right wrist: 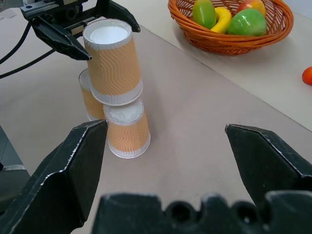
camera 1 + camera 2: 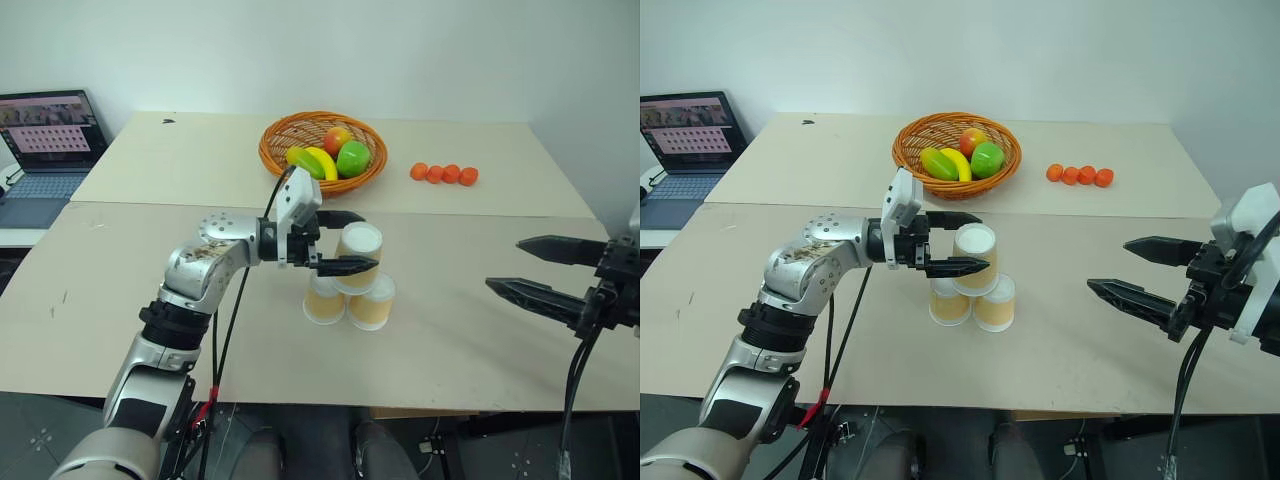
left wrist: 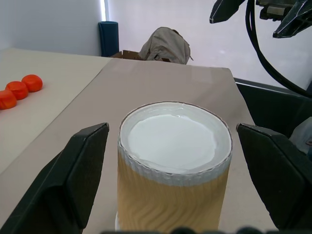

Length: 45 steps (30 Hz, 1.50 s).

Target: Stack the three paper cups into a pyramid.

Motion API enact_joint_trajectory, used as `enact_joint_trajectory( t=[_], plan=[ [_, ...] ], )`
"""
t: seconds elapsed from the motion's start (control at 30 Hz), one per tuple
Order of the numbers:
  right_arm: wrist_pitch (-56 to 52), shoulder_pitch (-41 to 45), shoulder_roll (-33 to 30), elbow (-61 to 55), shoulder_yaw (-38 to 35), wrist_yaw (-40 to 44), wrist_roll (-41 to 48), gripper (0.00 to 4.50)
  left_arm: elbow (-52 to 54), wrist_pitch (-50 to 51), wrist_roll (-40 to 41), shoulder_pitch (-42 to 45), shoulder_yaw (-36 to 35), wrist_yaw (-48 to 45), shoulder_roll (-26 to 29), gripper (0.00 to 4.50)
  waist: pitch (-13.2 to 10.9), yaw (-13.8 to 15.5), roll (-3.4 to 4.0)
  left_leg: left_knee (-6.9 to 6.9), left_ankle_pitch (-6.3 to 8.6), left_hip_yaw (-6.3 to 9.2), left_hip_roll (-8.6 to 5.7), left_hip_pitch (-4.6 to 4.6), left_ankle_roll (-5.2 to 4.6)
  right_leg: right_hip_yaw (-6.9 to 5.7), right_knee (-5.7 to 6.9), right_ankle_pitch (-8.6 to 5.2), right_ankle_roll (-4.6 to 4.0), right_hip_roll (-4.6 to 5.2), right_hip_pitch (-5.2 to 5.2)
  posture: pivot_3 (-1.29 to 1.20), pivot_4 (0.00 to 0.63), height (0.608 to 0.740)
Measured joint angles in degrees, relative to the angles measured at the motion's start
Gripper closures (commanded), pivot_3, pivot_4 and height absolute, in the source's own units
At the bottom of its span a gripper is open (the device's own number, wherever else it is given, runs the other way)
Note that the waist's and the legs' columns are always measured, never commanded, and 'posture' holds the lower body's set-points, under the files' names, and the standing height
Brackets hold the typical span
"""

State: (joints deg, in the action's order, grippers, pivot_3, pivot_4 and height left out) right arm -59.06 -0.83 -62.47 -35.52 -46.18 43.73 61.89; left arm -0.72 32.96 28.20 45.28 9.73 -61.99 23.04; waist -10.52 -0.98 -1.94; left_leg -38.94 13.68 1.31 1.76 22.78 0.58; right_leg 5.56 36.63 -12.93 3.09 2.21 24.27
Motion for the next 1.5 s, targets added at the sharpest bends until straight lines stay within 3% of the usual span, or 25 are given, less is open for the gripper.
enact_joint_trajectory(
  t=[0.47, 0.67, 0.87, 1.13, 1.23, 1.37, 1.5],
  plan=[
    [0.0, 0.5, -0.65, -0.3, 0.05, -1.24, 0.24, 0.0, 0.1, 1.06, 2.71, 6.11, -2.73, 1.25, -2.05, 0.03, 0.0, 0.07, 0.0, -0.02, 0.0, 0.01, -0.01, 0.02, 0.0, -0.01, 0.0, 0.0, 0.01, 0.0, 0.0, 0.0, 0.15, 0.734],
    [0.0, 1.2, -1.19, 0.0, 0.12, -1.22, 0.27, 0.0, -2.74, 2.7, 6.57, 12.74, -10.02, 7.22, -4.81, 0.03, 0.0, 0.01, -0.01, -0.03, 0.0, 0.01, -0.01, 0.02, 0.0, 0.0, 0.01, 0.0, 0.01, 0.0, 0.01, 0.0, 0.15, 0.734],
    [0.07, 0.45, -2.41, 1.19, 0.1, 1.77, -0.64, 0.0, -7.37, 7.37, 10.51, 16.23, -19.41, 15.07, -2.23, 0.03, 0.0, -0.31, 0.0, -0.01, 0.0, 0.02, -0.01, -0.02, 0.0, -0.01, 0.03, 0.0, 0.02, -0.01, 0.0, 0.0, 0.15, 0.734],
    [2.81, -3.11, -1.57, 6.54, 0.14, 5.58, -8.01, 0.0, -2.94, 9.9, 9.66, 3.36, -23.05, 16.62, 9.98, 0.03, 0.0, -0.57, 0.0, 0.02, 0.0, 0.0, 0.01, -0.05, 0.0, 0.0, 0.03, 0.0, 0.01, 0.01, 0.0, 0.0, 0.15, 0.734],
    [3.59, -4.52, -0.77, 6.78, 0.03, 6.34, -9.08, 0.0, 0.05, 10.48, 9.93, -2.2, -23.58, 16.97, 11.12, 0.03, 0.0, -0.17, 0.0, 0.0, -0.01, 0.0, 0.01, -0.04, 0.02, -0.01, 0.0, 0.01, 0.0, 0.01, -0.01, 0.0, 0.15, 0.734],
    [4.75, -11.62, 4.16, 6.67, -2.0, 8.59, -11.82, 0.0, 10.19, 9.74, 9.97, -18.61, -21.89, 16.45, 10.91, 0.03, 0.06, 0.13, 0.0, 0.1, 0.01, -0.03, 0.04, -0.03, 0.03, -0.01, -0.12, 0.0, -0.04, 0.06, -0.03, 0.0, 0.15, 0.734],
    [6.73, -14.24, 11.0, 5.98, -1.86, 4.33, -14.98, 0.0, 15.77, 7.71, 7.06, -28.25, -19.0, 19.03, 9.4, 0.03, 0.07, 0.31, -0.07, 0.03, 0.01, -0.02, 0.04, -0.06, 0.03, -0.04, -0.15, 0.03, -0.03, 0.05, -0.11, 0.0, 0.15, 0.734]
  ],
)
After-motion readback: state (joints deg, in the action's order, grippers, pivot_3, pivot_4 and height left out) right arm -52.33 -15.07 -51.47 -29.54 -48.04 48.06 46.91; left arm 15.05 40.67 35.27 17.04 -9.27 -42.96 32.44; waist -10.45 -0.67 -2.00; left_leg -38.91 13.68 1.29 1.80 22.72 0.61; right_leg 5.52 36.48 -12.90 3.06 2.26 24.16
